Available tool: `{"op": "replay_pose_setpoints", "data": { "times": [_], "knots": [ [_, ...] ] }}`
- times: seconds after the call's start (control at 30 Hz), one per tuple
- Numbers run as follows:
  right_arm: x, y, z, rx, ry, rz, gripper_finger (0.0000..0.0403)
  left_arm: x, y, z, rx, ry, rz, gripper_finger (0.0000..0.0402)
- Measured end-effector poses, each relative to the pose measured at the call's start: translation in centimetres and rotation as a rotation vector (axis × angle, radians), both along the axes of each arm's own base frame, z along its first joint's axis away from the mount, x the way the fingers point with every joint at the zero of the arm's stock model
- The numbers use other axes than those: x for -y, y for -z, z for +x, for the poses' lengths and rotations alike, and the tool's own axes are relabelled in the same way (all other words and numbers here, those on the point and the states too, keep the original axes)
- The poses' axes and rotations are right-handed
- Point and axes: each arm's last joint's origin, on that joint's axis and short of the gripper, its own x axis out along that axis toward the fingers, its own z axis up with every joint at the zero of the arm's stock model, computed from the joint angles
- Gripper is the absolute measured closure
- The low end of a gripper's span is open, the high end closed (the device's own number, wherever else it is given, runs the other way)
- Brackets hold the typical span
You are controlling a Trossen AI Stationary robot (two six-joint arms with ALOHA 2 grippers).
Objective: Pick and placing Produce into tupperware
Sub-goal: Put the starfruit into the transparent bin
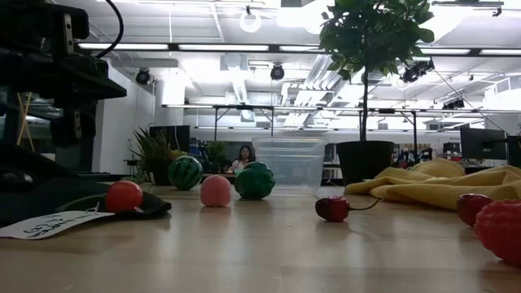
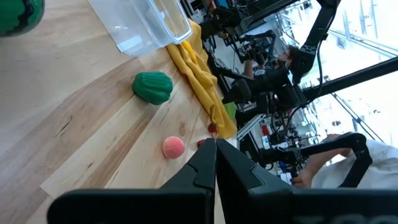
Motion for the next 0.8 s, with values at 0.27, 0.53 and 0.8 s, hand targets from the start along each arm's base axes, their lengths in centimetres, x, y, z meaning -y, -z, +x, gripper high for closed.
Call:
{"op": "replay_pose_setpoints", "data": {
  "times": [0.27,0.53,0.8],
  "knots": [
    [-0.23,-0.04,0.12,0.005,-0.001,0.029,0.0098,0.0,0.0,0.0,0.0,0.0,0.0,0.0401],
    [-0.22,-0.04,0.11,0.004,-0.001,0.028,0.0128,0.0,0.0,0.0,0.0,0.0,0.0,0.0401],
    [-0.21,-0.03,0.1,0.003,0.0,0.027,0.0157,0.0,0.0,0.0,0.0,0.0,0.0,0.0401]
  ]
}}
